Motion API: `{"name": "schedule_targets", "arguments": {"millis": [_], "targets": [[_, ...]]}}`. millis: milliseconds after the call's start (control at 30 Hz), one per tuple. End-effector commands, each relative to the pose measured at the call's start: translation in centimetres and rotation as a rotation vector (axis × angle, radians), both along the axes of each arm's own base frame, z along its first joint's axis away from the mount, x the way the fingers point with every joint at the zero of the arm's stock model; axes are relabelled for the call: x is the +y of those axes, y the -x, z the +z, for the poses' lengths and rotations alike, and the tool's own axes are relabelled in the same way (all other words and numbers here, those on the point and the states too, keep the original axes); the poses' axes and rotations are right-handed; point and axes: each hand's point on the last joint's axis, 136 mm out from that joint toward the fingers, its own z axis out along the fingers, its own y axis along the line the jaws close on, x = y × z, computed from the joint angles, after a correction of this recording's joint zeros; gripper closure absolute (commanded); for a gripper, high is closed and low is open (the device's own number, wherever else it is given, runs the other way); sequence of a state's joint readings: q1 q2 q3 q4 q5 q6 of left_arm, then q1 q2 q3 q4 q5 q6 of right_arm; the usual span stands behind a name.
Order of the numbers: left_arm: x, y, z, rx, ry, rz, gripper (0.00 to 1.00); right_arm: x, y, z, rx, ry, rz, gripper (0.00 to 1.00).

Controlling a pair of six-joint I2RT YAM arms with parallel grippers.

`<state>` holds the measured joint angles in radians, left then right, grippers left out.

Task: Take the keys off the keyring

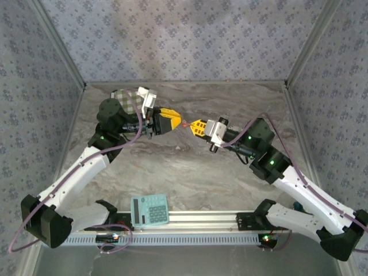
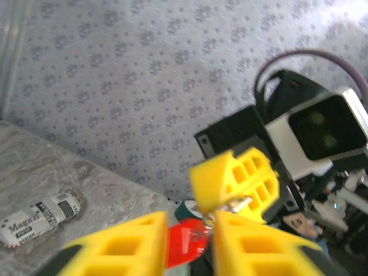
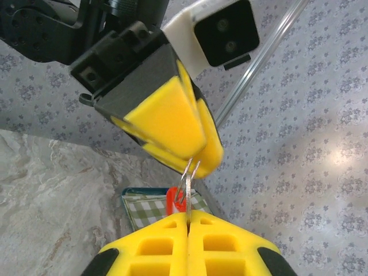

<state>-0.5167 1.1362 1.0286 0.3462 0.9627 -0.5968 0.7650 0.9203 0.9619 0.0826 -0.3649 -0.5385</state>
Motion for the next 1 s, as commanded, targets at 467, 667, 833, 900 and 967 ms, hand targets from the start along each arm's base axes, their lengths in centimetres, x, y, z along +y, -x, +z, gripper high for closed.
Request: {"name": "schedule_targets", "arguments": {"millis": [467,667,833,900,967], "targets": [[-0.3,2.0,1.0,-0.144,-0.07,-0.033,0.3,-0.1,0.5,1.4,0.007,-0.008,0.029,1.0],[-0.8,2.2,1.1,-0.149,-0.072,-0.062,0.29,0.1,0.5,1.3,0.016,-0.011,0.032,1.0],[-1.2,2.4,0.8,-0.141,-0.077,-0.084,0.44,0.1,0.5,1.5,0.013,-0.015,0.032,1.0],[-1.3,2.5,0.6,-0.139,-0.078,-0.094,0.49,0.1,0.5,1.5,0.013,-0.015,0.035,1.0],[-1.4,2.6,0.7,-0.137,-0.078,-0.099,0.58,0.1,0.5,1.4,0.014,-0.013,0.035,1.0]]}}
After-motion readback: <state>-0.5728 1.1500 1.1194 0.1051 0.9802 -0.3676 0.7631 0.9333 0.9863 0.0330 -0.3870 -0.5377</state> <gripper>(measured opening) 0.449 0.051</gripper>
